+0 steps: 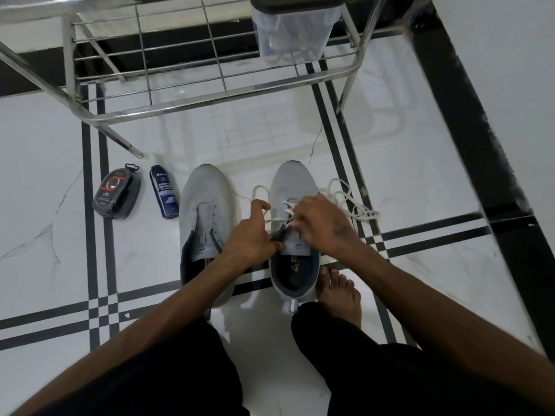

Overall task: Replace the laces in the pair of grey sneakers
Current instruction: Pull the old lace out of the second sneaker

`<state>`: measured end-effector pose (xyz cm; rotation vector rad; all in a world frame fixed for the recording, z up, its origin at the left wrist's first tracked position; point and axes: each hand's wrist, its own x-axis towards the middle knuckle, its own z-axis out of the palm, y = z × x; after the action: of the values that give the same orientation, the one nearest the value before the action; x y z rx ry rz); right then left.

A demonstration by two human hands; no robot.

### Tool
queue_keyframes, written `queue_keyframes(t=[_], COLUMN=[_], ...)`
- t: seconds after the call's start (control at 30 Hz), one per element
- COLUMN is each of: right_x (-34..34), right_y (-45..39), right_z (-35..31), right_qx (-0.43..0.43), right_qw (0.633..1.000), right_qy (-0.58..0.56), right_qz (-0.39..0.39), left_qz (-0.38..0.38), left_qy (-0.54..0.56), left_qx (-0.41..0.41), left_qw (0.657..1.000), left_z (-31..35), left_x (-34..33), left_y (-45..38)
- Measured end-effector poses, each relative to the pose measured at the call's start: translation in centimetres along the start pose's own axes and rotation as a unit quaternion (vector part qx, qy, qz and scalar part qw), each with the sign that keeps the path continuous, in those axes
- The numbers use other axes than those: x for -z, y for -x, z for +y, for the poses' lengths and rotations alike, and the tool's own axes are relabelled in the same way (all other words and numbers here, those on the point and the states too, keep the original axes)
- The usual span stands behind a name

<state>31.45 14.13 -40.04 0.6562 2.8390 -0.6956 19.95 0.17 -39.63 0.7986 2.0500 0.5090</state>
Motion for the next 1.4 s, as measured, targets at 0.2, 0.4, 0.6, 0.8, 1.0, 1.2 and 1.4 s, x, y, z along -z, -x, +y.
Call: queue_keyframes(t=[0.2, 0.4, 0.6, 0.8, 1.0, 1.2, 1.4], right_x=[0.8, 0.1, -0.2, -0.1, -0.8, -1.6, -1.6], right_y=[1.1, 1.9, 1.1, 0.6, 0.9, 1.2, 0.9], right_z=[4.7, 1.9, 1.2, 1.7, 2.2, 0.7, 1.2], right_qx=[-0.409, -0.208, -0.150, -0.128, -0.187, -0.167, -0.113], right_qw=[0.875, 0.950, 0.956, 0.960, 0.944, 0.963, 0.980], right_qy=[-0.231, -0.221, -0.239, -0.227, -0.250, -0.193, -0.122], right_qz=[0.120, 0.071, -0.078, -0.103, -0.107, -0.083, -0.110], left_qz=[-0.009, 0.012, 0.047, 0.040, 0.146, 0.096, 0.078], left_qy=[0.012, -0.075, -0.212, -0.242, 0.086, -0.289, -0.353], left_qx=[0.011, -0.053, -0.110, -0.087, 0.052, -0.181, -0.195], left_qw=[1.000, 0.996, 0.970, 0.965, 0.984, 0.935, 0.912], left_z=[0.1, 1.4, 4.4, 4.2, 0.1, 2.5, 2.7], left_x=[0.2, 0.7, 0.8, 1.2, 1.5, 1.9, 3.7], left_y=[0.0, 0.5, -3.1, -5.2, -3.4, -3.0, -3.8])
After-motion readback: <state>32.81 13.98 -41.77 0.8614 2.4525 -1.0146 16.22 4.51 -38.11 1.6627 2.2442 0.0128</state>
